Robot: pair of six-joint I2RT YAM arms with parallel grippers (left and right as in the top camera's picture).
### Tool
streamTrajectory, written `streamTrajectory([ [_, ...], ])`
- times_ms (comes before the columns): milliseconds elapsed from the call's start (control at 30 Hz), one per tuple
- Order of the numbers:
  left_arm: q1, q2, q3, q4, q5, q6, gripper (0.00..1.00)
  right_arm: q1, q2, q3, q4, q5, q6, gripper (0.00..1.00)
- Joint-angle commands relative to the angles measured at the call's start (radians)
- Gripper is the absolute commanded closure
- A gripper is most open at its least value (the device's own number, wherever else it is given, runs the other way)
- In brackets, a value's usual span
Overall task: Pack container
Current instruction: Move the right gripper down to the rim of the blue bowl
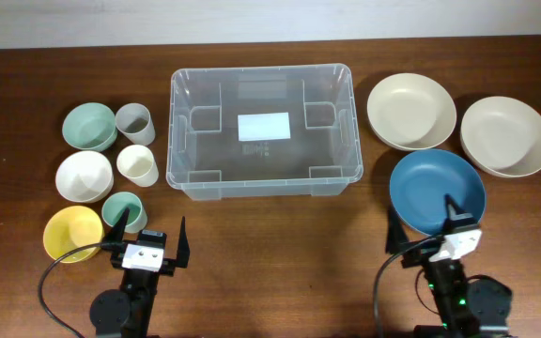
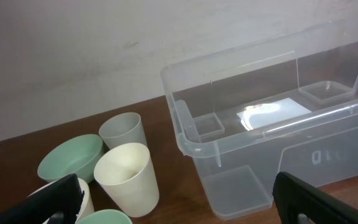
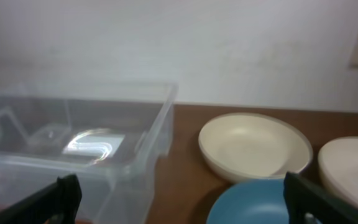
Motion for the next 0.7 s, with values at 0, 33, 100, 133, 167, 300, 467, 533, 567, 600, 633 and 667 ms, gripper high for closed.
streamTrajectory([
  [0, 0.006, -0.006, -0.006, -0.002, -0.004, 0.008, 0.0, 0.008, 0.111, 0.209, -0.136, 0.216, 0.068, 0.01],
  [33, 0.006, -0.006, -0.006, -0.002, -0.004, 0.008, 0.0, 0.008, 0.149, 0.27, -0.201, 0.255, 0.072, 0.01],
  [100, 0.006, -0.006, -0.006, -0.002, -0.004, 0.008, 0.0, 0.008, 0.244, 0.425, -0.389, 0.366, 0.114, 0.01],
  [133, 0.006, -0.006, -0.006, -0.002, -0.004, 0.008, 0.0, 0.008, 0.286, 0.492, -0.479, 0.424, 0.148, 0.01],
  [167, 0.006, -0.006, -0.006, -0.002, -0.004, 0.008, 0.0, 0.008, 0.333, 0.564, -0.57, 0.483, 0.182, 0.01],
  [300, 0.006, -0.006, -0.006, -0.002, -0.004, 0.008, 0.0, 0.008, 0.481, 0.764, -0.75, 0.443, 0.214, 0.01],
  [467, 0.006, -0.006, -0.006, -0.002, -0.004, 0.008, 0.0, 0.008, 0.597, 0.824, -0.797, 0.191, 0.214, 0.01],
  [533, 0.006, -0.006, -0.006, -0.002, -0.004, 0.008, 0.0, 0.006, 0.638, 0.824, -0.812, 0.324, 0.274, 0.01],
  [567, 0.006, -0.006, -0.006, -0.002, -0.004, 0.008, 0.0, -0.001, 0.655, 0.824, -0.826, 0.409, 0.37, 0.01],
  [600, 0.006, -0.006, -0.006, -0.002, -0.004, 0.008, 0.0, -0.016, 0.673, 0.824, -0.85, 0.497, 0.5, 0.01],
  [633, 0.006, -0.006, -0.006, -0.002, -0.004, 0.008, 0.0, -0.043, 0.695, 0.824, -0.88, 0.561, 0.631, 0.01],
  [667, 0.006, -0.006, -0.006, -0.002, -0.004, 0.008, 0.0, -0.067, 0.711, 0.824, -0.893, 0.573, 0.688, 0.01],
])
